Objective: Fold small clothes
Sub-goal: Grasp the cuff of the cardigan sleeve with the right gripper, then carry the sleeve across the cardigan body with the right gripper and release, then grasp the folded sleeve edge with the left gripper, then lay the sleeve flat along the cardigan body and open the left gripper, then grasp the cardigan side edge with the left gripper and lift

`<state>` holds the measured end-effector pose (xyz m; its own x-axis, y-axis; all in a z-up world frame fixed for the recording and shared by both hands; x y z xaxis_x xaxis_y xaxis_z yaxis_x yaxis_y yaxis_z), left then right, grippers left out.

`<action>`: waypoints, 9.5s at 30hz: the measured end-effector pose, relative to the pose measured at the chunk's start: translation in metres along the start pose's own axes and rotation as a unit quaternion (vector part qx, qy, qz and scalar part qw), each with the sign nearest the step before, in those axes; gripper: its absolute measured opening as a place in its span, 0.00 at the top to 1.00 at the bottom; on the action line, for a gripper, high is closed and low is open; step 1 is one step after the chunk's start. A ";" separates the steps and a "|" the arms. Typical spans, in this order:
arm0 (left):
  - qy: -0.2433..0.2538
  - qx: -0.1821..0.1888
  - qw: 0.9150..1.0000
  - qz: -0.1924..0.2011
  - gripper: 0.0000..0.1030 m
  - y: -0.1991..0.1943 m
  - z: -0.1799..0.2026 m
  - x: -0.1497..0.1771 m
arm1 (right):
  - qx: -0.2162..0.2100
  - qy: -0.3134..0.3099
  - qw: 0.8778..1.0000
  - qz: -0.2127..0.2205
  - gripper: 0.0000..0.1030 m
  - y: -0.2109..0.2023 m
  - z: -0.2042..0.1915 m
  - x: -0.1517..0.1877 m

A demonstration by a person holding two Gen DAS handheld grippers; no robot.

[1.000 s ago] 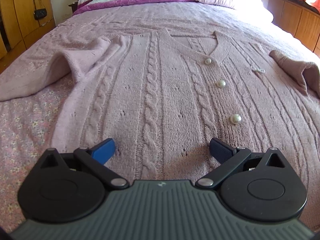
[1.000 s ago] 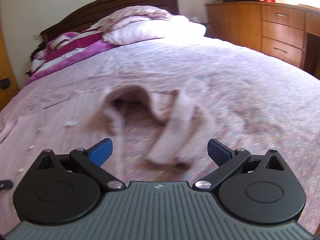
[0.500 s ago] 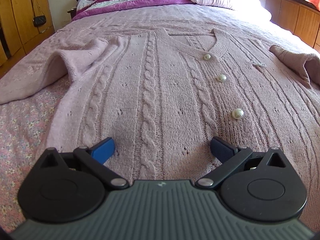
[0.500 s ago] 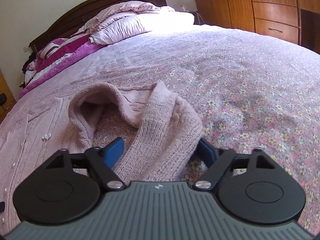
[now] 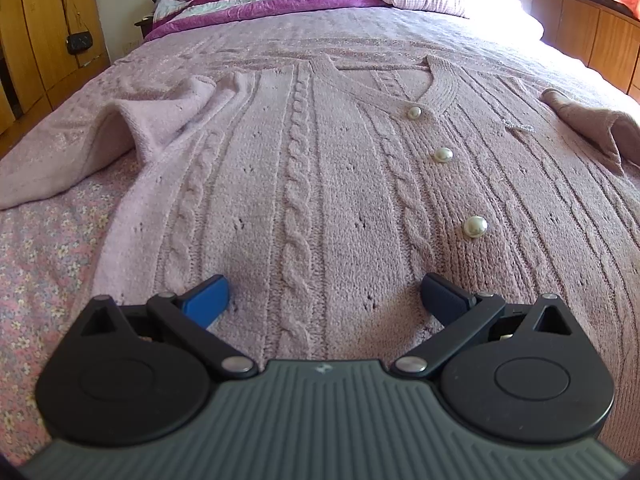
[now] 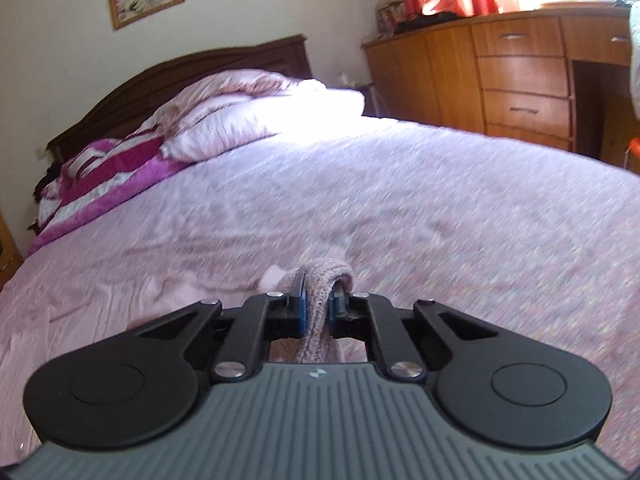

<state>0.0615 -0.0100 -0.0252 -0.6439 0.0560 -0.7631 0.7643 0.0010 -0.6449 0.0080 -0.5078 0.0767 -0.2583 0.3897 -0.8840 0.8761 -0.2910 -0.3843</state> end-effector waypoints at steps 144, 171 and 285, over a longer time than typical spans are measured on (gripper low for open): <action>0.194 -0.003 0.975 0.112 0.82 0.067 -0.038 -0.103 | -0.102 -0.070 0.979 -0.162 0.06 -0.039 -0.202 0.136; -0.054 0.047 0.997 0.037 0.41 0.077 -0.085 -0.108 | -0.136 -0.057 0.981 -0.126 0.01 -0.044 -0.200 0.132; -0.272 -0.185 0.928 0.175 0.91 -0.002 -0.317 -0.091 | -0.135 -0.148 0.973 -0.119 0.00 -0.041 -0.210 0.159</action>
<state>0.1300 0.3013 0.0589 -0.1999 -0.3948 -0.8968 0.8249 0.4260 -0.3714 0.0166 -0.2507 0.0074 -0.5374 0.1378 -0.8320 0.8420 0.0317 -0.5385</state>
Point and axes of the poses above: each gripper's, at about its wrist camera, not at the fingertips, and y roughly the way its jaws point, z to its right, x to its underside, the point moved 4 cm from there along y, roughly the way its jaws point, and after that the axes turned 5 degrees about z, right-handed, at the moved point
